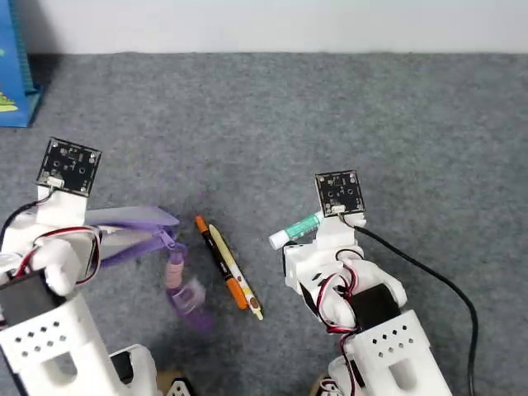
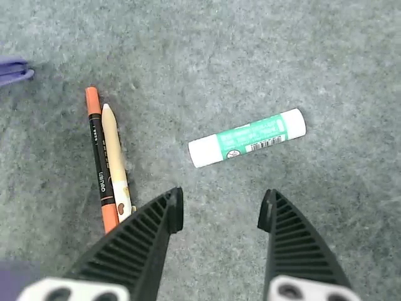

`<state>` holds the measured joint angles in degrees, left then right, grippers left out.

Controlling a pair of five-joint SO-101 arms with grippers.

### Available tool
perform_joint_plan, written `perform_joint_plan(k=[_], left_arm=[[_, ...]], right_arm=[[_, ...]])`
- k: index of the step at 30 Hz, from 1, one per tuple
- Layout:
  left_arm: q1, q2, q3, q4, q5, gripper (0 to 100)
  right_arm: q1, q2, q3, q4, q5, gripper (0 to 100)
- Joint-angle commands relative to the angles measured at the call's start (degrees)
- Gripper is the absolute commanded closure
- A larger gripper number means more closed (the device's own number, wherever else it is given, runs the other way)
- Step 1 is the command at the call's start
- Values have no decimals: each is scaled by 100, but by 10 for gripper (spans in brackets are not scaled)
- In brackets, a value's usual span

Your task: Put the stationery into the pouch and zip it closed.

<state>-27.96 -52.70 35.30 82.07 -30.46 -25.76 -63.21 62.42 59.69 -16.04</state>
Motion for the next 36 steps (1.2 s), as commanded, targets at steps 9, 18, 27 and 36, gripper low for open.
perform_joint_plan(k=[9,18,27,36], left_arm=[[9,0,-593,123,598,988],[818,9,-1323,765,1248,989],[1530,360,-1851,1433,1749,989],[1029,1829,-2378,1503,1749,989]], right_arm=[[22,-92,-360,4,-70,794],[22,-92,-360,22,-44,794],[31,-92,-527,418,158,793],[-66,-22,-1354,1270,360,791]])
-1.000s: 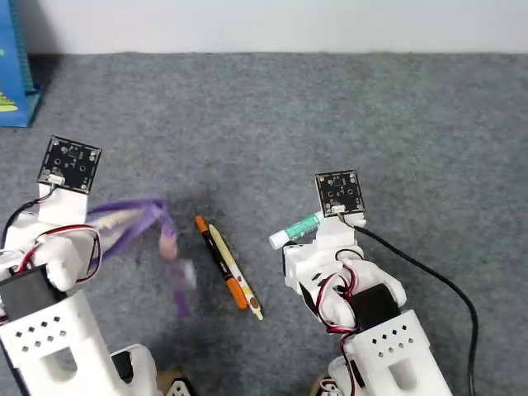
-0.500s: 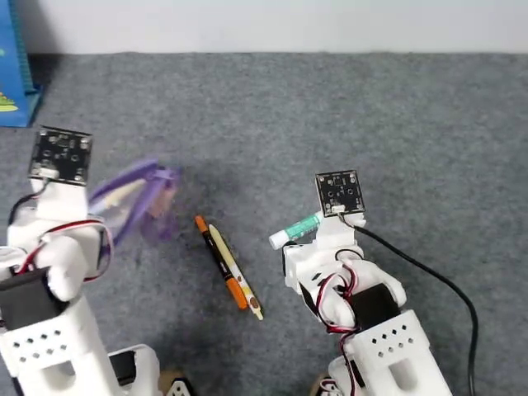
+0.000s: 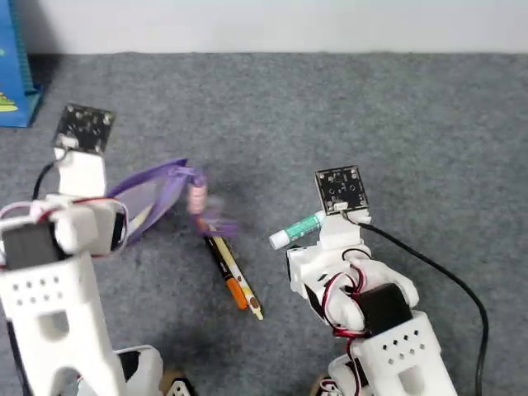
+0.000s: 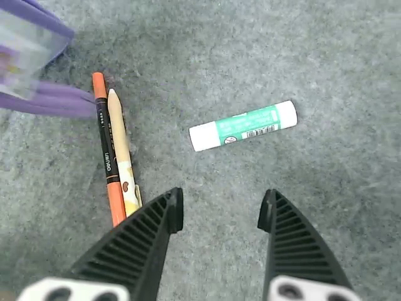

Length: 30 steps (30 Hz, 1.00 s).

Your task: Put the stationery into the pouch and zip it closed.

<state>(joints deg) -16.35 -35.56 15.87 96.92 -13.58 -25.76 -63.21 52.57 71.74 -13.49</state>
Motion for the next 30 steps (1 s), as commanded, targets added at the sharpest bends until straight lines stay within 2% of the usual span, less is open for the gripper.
perform_joint_plan(k=[1,6,9,13,18,25,30], left_arm=[[-132,132,-444,18,62,989],[-149,149,-453,97,255,989],[-149,149,-435,105,448,989],[-149,149,-435,176,554,989],[-149,158,-435,185,782,988],[-149,158,-435,185,870,988],[-149,158,-435,185,870,988]], right_arm=[[-180,-22,-369,66,193,791],[-778,277,-387,-57,290,791],[-892,919,-396,-347,290,791],[-919,1930,-413,-971,316,791],[-1455,2853,-475,-1780,290,790],[-1833,3978,-1301,-1877,105,788],[-2079,5086,-1899,-1833,-141,693]])
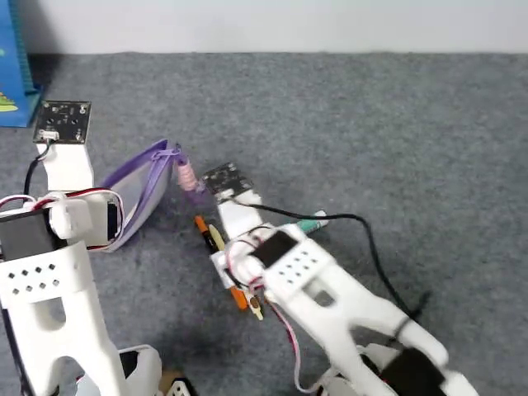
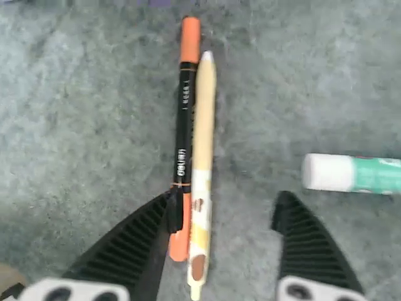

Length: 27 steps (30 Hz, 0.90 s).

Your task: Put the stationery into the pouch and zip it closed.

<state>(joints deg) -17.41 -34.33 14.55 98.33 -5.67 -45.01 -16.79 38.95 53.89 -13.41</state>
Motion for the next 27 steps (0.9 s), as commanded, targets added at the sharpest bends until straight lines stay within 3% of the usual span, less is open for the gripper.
perform_joint_plan(k=[1,11,18,27], left_arm=[[-44,35,-303,44,79,988],[-44,26,-303,44,79,988],[-44,0,-242,44,70,988],[-44,0,-136,9,70,988]], right_arm=[[-233,664,-633,-84,-176,686],[-382,2422,-1776,-110,-185,723],[-242,3275,-1934,-690,-149,874],[-242,3125,-1908,-233,-26,973]])
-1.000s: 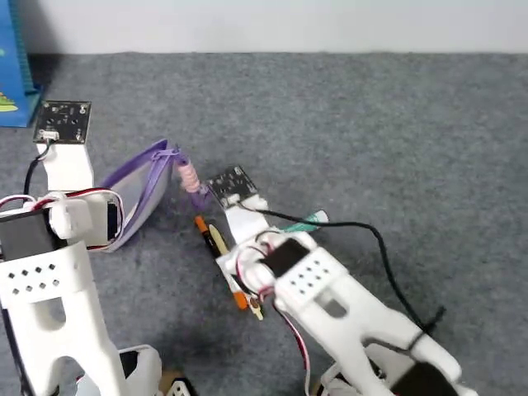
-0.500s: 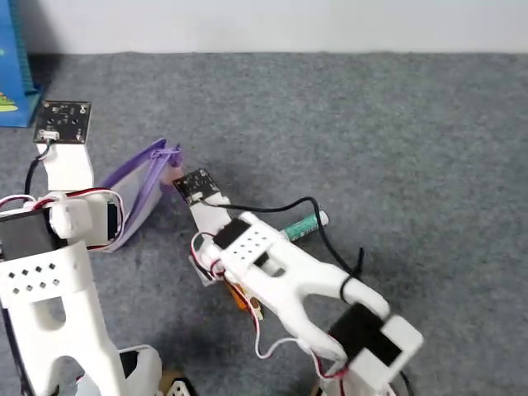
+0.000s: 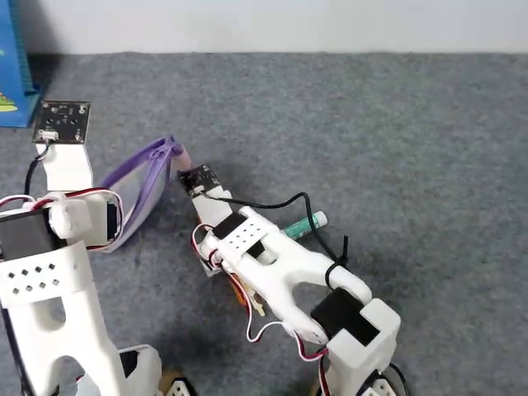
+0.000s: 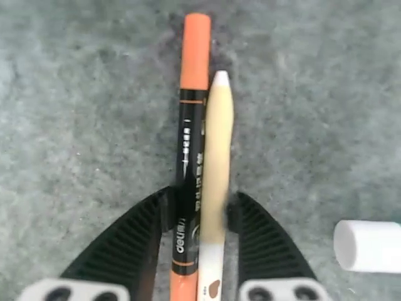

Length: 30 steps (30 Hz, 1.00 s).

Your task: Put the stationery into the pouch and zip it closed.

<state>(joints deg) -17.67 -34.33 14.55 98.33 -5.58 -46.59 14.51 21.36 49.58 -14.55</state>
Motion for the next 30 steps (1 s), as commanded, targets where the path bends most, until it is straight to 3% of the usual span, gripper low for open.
perform_joint_plan(k=[1,11,23,27,30], left_arm=[[-18,0,-136,9,62,988],[18,0,-154,0,62,988],[18,0,-154,0,62,988],[18,0,-154,0,62,988],[18,0,-154,0,62,988]], right_arm=[[-84,-48,-149,356,123,980],[-110,-1358,378,1569,149,990],[-92,-4242,2180,1560,369,991],[-101,-4444,2277,1446,589,983],[-110,-4286,2277,1121,589,914]])
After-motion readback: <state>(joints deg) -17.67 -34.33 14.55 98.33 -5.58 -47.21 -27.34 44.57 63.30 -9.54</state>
